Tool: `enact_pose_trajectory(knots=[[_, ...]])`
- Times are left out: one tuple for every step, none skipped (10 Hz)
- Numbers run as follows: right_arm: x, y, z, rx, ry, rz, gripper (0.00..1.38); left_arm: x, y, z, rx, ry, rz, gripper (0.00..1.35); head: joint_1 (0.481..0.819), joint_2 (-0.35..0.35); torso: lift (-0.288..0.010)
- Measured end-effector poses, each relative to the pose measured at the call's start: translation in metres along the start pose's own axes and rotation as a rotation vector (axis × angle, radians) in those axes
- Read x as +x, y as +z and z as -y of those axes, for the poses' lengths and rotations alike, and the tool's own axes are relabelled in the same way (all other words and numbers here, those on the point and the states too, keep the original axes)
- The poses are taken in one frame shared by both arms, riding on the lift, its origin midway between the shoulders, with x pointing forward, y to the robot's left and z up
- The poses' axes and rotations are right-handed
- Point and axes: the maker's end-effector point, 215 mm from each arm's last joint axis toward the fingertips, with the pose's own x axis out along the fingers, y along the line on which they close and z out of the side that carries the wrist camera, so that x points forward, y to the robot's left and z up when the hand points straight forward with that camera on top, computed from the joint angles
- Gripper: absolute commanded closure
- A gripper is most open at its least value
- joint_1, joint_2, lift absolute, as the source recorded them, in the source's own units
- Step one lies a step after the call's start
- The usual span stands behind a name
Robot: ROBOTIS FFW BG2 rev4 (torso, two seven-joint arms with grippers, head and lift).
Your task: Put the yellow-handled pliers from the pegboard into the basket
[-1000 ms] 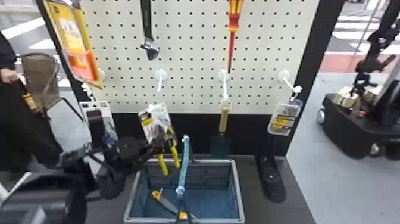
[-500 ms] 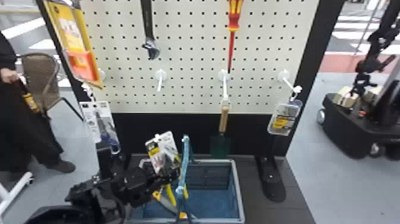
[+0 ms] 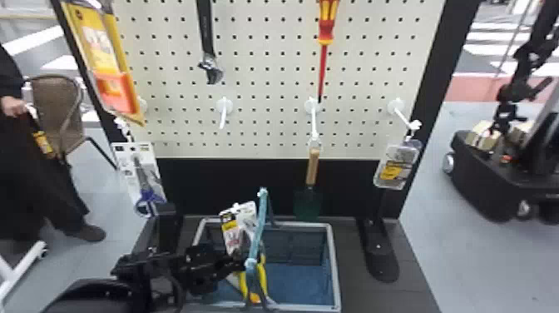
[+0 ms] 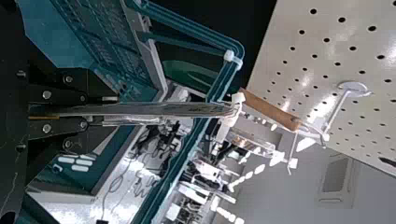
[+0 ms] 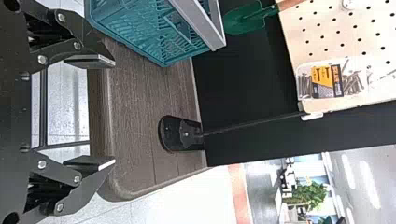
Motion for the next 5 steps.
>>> enact_pose_trajectory(knots=[[0.000, 0.000, 0.000, 0.000, 0.000, 0.001, 0.53, 0.001, 0.000, -0.008, 0.001, 0.002, -0.015, 1.15, 0.549, 0.000, -0.100], [0.000, 0.000, 0.000, 0.000, 0.000, -0.001, 0.53, 0.000, 0.001, -0.015, 0.003, 0.008, -0.023, 0.62, 0.549, 0.000, -0.100], [0.000, -0.001, 0.000, 0.001, 0.000, -0.001, 0.53, -0.001, 0.002, -0.020, 0.007, 0.021, -0.019, 0.08, 0.549, 0.000, -0.100], [-0.001, 0.000, 0.000, 0.003, 0.000, -0.001, 0.53, -0.002, 0.002, -0.022, 0.010, 0.034, -0.008, 0.05, 0.549, 0.000, -0.100], [-0.003, -0.001, 0.000, 0.004, -0.001, -0.002, 0.53, -0.003, 0.005, -0.023, 0.017, 0.038, 0.007, 0.20, 0.549, 0.000, -0.100]])
